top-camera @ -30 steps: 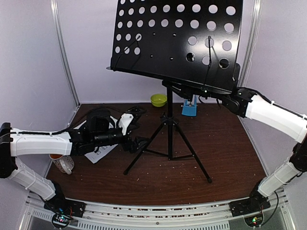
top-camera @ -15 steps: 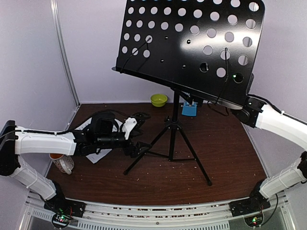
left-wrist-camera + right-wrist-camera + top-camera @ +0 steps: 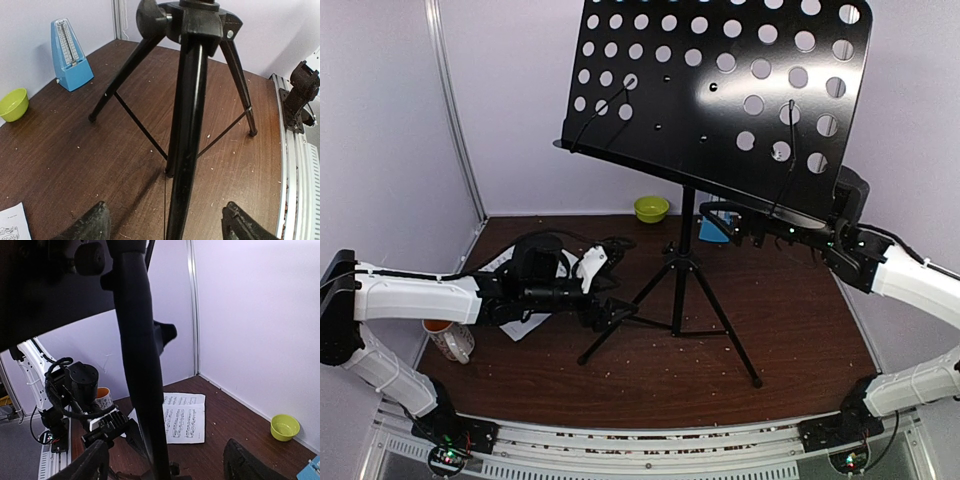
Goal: Set up the instrument practice props
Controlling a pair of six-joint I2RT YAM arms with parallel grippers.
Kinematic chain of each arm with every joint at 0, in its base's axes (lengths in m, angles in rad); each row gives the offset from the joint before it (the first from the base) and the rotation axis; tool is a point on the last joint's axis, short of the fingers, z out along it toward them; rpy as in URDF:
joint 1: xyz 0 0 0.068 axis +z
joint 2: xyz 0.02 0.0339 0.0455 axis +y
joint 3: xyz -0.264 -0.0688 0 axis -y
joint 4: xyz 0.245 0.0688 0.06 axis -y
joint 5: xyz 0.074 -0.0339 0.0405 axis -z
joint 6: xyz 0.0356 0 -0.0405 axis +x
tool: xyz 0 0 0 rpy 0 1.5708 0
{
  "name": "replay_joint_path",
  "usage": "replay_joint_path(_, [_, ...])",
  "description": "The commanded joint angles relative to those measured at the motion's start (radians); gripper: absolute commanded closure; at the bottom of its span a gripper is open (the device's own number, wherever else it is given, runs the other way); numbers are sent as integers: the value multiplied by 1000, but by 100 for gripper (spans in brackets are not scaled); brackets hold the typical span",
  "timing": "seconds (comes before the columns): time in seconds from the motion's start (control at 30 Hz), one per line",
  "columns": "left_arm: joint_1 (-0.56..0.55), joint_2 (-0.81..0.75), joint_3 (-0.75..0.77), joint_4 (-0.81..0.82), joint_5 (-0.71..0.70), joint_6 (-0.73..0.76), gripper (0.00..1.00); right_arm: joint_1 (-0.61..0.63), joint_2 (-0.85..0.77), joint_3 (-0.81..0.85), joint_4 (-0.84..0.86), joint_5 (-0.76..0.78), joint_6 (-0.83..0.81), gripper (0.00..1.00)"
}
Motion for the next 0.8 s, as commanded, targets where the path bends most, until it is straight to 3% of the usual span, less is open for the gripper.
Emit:
replay_joint_path(0.0, [5,4,-9,13,35,-10,23,-11,-96,-87,-54,51,13,21])
replay_joint_path(0.37, [5,17,-71,26,40,-31,30,-2,-265,-341,-136,95,151,24])
replay_joint_path(0.77, [5,91,-65,96,-15,-90,48,98,-221,-366,-344,271,151,34])
